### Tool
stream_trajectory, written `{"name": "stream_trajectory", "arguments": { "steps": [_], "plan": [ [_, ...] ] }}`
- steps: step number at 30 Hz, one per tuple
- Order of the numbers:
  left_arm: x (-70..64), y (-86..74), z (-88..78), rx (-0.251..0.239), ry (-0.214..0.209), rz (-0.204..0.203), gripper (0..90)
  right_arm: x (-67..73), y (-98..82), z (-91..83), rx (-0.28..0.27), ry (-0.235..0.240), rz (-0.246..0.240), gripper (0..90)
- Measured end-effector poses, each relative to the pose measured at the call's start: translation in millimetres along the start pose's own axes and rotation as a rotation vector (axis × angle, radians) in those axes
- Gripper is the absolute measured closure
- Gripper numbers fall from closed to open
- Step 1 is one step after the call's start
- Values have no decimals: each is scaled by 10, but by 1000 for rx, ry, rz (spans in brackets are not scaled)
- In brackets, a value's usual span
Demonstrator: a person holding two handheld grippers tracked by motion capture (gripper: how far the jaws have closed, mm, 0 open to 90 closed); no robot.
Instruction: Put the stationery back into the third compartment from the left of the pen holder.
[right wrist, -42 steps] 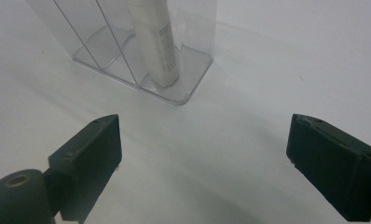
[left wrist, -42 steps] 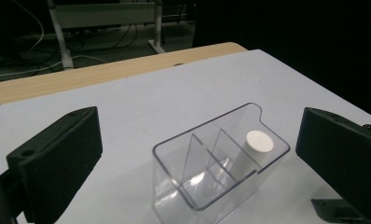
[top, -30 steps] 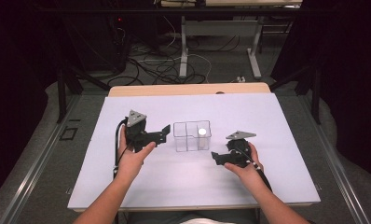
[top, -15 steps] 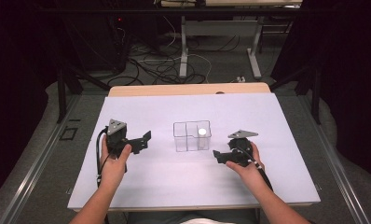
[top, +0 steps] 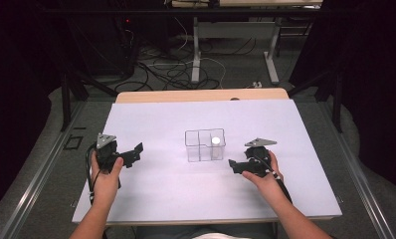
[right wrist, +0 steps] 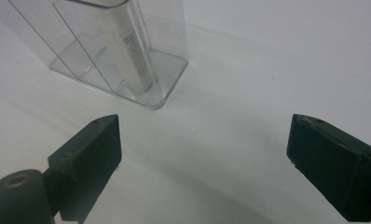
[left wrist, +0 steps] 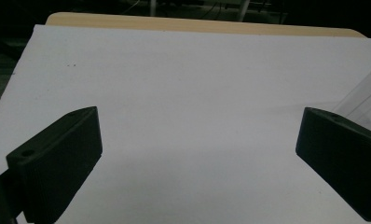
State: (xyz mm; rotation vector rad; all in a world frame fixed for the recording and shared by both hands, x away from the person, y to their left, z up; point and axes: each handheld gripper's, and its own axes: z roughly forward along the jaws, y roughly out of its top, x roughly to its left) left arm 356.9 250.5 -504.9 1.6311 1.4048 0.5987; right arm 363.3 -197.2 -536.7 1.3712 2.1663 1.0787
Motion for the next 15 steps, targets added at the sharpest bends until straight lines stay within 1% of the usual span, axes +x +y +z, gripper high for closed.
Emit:
{"name": "stream_trajectory", "arguments": {
  "steps": [1,4,5,6,9,10,13,14,15],
  "plan": [
    [21,-10,4,-5,1,-1,3,-3,0,-1,0,0,1,93],
    [59,-44,23,2,9,-11,2,-17,0,-5,-3,-3,-1,93],
    [72,-55,35,4,15,-7,3,-20,1,-6,-3,-4,1,93],
    [78,-66,43,11,17,-13,3,-25,0,-8,-3,-6,2,93],
    [104,-91,68,17,24,-10,3,-34,1,-6,-2,-6,4,93],
    [110,-94,65,30,21,-12,3,-38,1,-6,-2,-8,4,93],
    [125,-99,75,27,26,-16,3,-48,4,-3,-4,-12,3,93],
    [126,-102,82,19,28,-20,3,-52,5,-3,-3,-12,3,93],
    [130,-101,83,23,30,-19,3,-53,5,-1,-2,-11,4,93]
  ]
}}
